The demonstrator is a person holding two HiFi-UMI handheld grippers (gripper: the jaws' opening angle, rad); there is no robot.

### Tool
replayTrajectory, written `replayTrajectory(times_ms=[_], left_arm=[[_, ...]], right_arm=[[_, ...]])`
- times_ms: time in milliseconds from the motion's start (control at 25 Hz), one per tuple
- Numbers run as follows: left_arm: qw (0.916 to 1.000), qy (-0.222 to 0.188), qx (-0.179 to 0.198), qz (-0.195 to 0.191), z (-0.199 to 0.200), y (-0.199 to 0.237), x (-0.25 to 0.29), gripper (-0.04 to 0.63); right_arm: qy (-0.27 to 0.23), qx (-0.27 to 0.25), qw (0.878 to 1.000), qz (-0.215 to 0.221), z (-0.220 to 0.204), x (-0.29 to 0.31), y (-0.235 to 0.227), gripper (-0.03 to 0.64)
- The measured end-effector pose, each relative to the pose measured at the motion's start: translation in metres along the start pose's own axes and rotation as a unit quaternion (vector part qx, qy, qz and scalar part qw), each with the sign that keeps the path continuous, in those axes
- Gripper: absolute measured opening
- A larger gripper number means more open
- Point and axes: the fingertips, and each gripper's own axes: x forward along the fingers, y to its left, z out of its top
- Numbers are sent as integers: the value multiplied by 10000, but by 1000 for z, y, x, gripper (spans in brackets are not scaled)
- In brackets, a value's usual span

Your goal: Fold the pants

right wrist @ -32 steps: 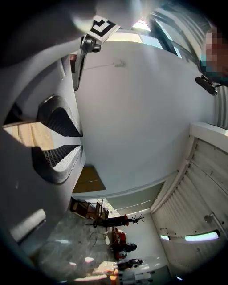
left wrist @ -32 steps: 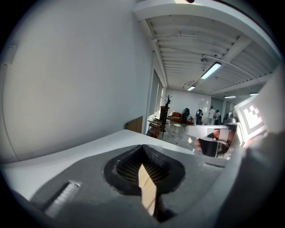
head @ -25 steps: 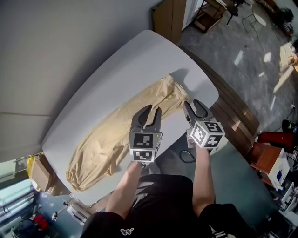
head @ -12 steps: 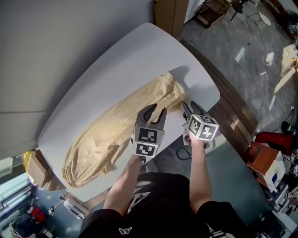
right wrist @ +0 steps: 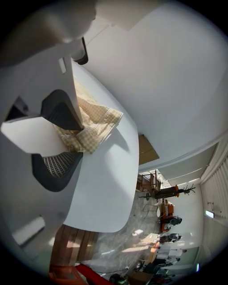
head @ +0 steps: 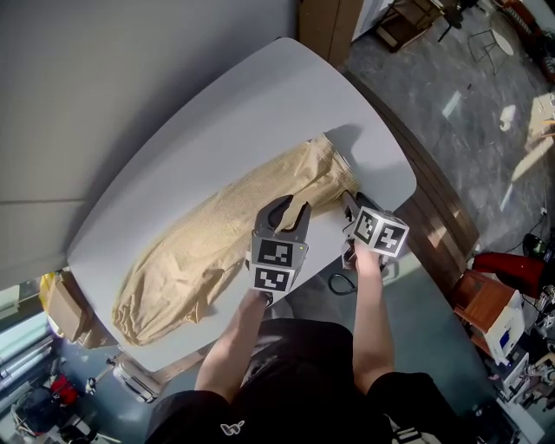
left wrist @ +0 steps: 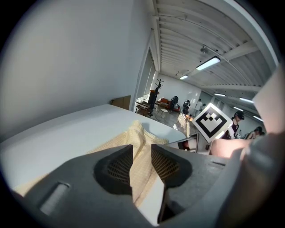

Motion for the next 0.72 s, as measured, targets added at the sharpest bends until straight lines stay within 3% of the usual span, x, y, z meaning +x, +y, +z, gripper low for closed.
replayTrajectory(times_ms=[120, 280, 400, 720], left_arm=[[9999, -7, -93, 37, -4, 7, -3, 137], [9996, -78, -251, 78, -4, 9, -6, 137], [9994, -101, -290, 146, -4, 15, -10, 137], [9977, -201, -533, 374, -4, 38, -29, 137]], right_arm=[[55, 14, 9998, -169, -1, 3, 0, 168], [403, -577, 9962, -508, -4, 4, -5, 107], [559, -667, 9953, -426, -6, 6, -1, 60], [374, -542, 9977, -189, 0, 1, 11, 49]])
